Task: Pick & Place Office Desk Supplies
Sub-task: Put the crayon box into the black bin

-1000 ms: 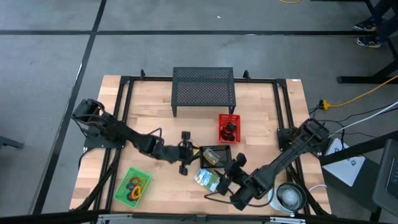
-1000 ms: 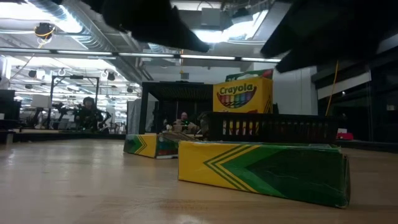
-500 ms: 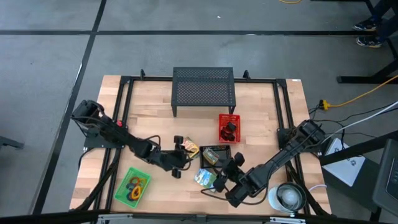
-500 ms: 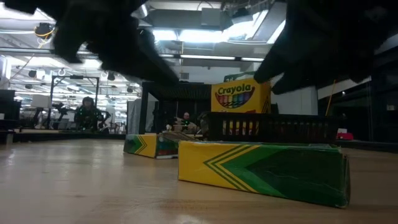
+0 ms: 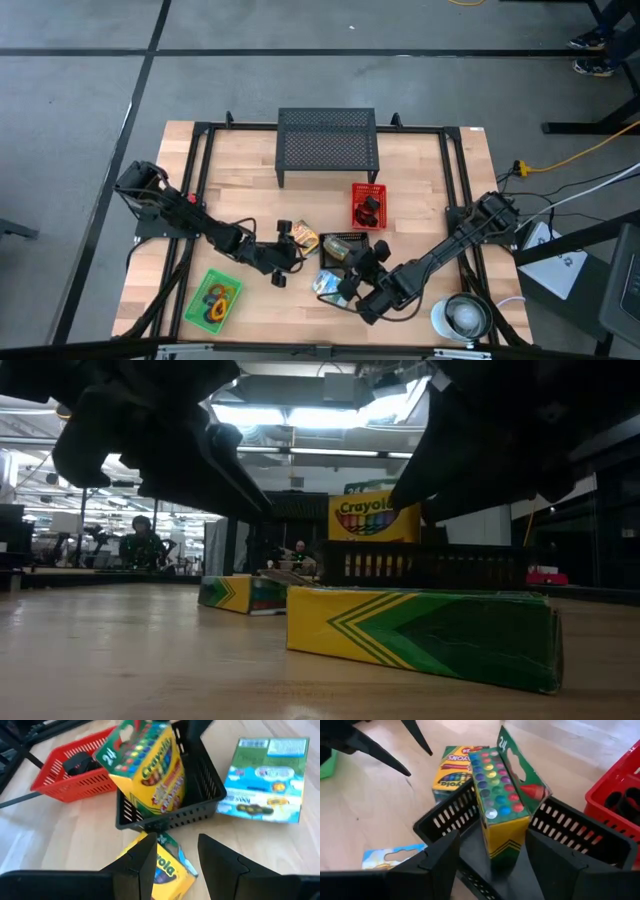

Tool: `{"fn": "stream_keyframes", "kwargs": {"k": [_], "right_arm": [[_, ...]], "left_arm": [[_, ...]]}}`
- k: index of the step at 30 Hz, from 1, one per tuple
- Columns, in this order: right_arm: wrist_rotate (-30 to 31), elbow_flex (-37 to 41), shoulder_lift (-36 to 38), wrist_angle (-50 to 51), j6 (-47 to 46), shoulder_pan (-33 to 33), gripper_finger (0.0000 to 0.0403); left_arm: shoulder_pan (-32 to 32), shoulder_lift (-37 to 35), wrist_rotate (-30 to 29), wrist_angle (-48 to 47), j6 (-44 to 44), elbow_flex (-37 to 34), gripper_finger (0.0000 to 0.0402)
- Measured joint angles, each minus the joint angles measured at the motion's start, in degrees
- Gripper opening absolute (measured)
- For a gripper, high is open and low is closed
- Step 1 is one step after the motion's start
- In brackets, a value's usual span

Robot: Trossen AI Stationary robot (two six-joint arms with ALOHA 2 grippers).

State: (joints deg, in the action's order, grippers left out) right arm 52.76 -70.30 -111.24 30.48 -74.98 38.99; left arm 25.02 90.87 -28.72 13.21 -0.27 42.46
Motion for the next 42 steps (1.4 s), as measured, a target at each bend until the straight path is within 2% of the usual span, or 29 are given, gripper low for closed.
{"fn": "stream_keyframes", "kwargs": {"k": [7,10,17,23,28,32,42], "right_arm": [[-2.1,-0.3,0.7,0.3,1.0,0.2,0.0229],[-4.0,-1.6,2.3,3.7,0.7,1.3,0.0229],[-2.9,-2.1,2.4,13.5,-7.9,3.2,0.0229],[-1.8,1.3,1.7,8.9,-9.3,3.2,0.0229],[-0.7,3.0,1.6,1.2,-2.8,2.1,0.0229],[-3.8,3.3,1.6,-1.5,0.6,0.7,0.0229],[-2.5,3.3,1.6,-3.5,5.0,-1.9,0.0269]], "left_arm": [[-0.1,0.0,0.0,-0.6,-0.4,0.0,0.0141],[-1.0,0.0,-0.2,-0.3,0.1,0.0,0.0141],[-5.6,0.0,1.8,0.1,0.9,0.0,0.0141],[-7.4,0.0,5.6,0.3,1.0,0.0,0.0141],[-7.5,0.0,6.0,0.4,1.1,0.0,0.0141],[-7.5,0.0,6.5,0.4,1.1,0.0,0.0141],[-7.5,0.0,7.5,0.3,1.1,0.0,0.0141]]}}
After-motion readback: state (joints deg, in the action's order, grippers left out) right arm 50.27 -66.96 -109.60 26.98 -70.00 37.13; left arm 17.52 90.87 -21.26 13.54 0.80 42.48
